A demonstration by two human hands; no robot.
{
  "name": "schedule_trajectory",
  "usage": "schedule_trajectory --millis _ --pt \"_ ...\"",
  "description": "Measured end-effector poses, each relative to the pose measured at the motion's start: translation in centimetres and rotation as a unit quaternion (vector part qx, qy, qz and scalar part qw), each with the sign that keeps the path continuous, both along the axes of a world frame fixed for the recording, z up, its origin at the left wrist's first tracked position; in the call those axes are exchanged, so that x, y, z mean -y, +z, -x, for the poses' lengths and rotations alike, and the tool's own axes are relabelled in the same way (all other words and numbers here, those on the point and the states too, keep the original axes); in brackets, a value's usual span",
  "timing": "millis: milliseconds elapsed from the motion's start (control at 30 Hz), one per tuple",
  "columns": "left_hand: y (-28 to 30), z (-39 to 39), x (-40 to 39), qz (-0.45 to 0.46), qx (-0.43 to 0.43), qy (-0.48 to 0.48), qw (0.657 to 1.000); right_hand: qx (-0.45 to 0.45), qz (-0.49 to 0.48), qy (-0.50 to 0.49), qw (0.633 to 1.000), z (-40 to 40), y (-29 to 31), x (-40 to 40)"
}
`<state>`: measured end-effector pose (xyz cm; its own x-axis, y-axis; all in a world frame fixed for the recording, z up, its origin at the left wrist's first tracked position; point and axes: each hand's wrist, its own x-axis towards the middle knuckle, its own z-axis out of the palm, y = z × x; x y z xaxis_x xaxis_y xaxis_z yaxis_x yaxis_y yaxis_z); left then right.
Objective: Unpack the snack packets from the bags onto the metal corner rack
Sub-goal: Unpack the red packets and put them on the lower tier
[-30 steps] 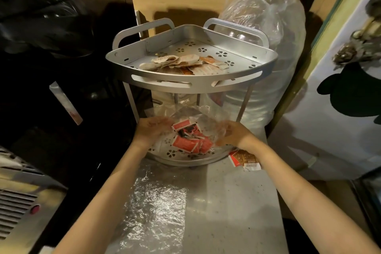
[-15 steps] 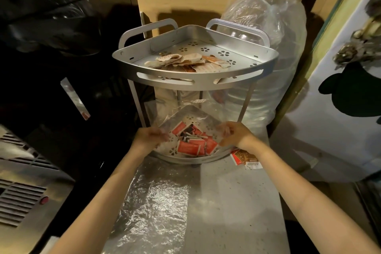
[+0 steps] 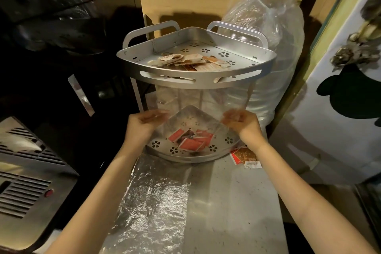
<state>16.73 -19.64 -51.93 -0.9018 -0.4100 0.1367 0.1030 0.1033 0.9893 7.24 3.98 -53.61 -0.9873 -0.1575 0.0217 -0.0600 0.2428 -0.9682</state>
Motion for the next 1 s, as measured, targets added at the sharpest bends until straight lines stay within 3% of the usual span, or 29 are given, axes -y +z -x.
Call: schedule_trajectory --millis 233,367,500,633,767,900,1000 --pt "-1.0 0.3 -0.3 0.003 -0.011 -0.009 1.000 0.025 0.047 -0.013 0.998 -0.2 0.4 -0.1" --pt "-3.6 -0.4 0.0 0.098 0.059 -0.065 0.991 0.030 0.036 -0.005 0.999 0.0 0.8 0.1" --pt "-5.8 0.8 1.6 0.217 0.047 0.033 0.975 0.020 0.054 -0.012 0.998 -0.1 1.4 0.1" --pt "-4.9 1.4 1.5 0.160 0.056 0.039 0.985 0.085 0.029 0.023 0.996 0.3 1.0 -0.5" --pt "-3.9 1.4 0.8 0.171 0.056 0.022 0.983 0.202 -0.107 0.037 0.973 0.9 0.2 -0.6" --pt "-3.1 2.2 0.5 0.146 0.059 0.055 0.986 0.221 -0.027 -0.013 0.975 1.3 -0.2 0.0" --pt "-1.9 2.3 0.1 0.142 0.031 0.068 0.987 0.156 0.006 -0.038 0.987 1.3 -0.2 0.7"
